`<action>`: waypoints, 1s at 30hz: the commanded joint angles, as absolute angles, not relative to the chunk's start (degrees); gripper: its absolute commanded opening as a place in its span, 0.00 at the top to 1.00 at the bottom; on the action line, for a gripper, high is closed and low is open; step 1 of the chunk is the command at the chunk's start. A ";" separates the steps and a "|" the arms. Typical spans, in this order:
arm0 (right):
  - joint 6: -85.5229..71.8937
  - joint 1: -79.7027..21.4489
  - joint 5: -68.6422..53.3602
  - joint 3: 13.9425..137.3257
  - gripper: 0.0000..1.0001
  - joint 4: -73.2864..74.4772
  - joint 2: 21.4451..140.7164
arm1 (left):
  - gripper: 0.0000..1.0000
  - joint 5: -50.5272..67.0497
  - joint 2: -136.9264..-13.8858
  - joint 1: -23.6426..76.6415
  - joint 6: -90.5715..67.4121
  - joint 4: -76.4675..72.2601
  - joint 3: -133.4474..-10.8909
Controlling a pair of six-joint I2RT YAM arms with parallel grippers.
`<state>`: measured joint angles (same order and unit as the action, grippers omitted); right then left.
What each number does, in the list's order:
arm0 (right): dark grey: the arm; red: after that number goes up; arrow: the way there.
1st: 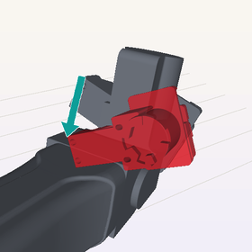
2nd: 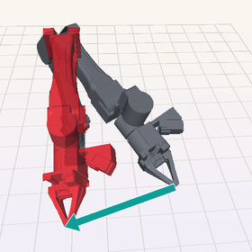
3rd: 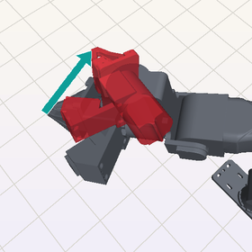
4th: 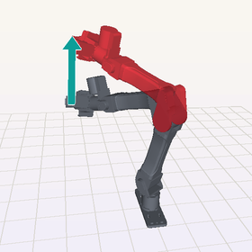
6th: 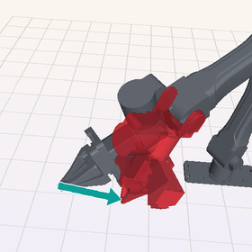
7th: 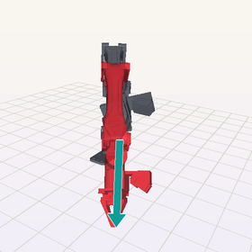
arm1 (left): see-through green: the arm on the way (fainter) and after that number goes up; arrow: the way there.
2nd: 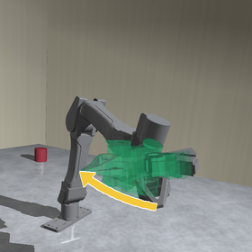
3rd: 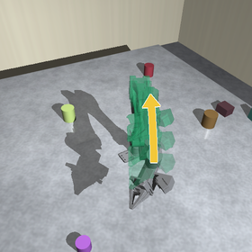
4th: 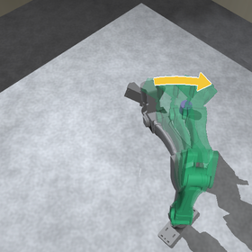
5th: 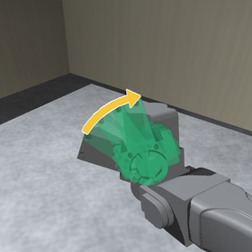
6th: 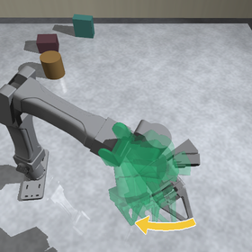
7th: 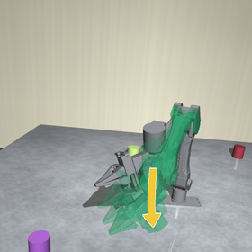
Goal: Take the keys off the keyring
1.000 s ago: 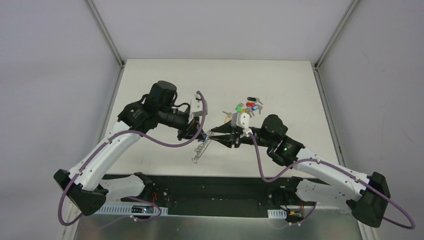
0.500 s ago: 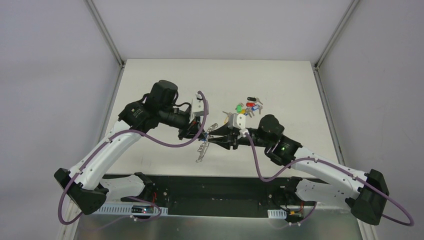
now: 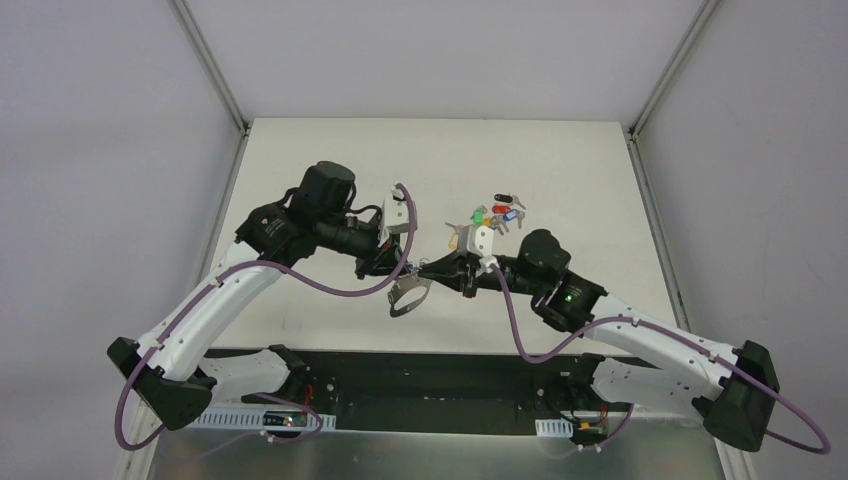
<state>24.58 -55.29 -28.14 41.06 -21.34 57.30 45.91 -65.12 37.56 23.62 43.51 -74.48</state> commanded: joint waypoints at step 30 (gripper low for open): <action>25.05 -58.07 -26.68 41.55 1.00 -24.35 56.63 | 1.00 35.21 -63.29 43.22 30.30 42.71 -77.65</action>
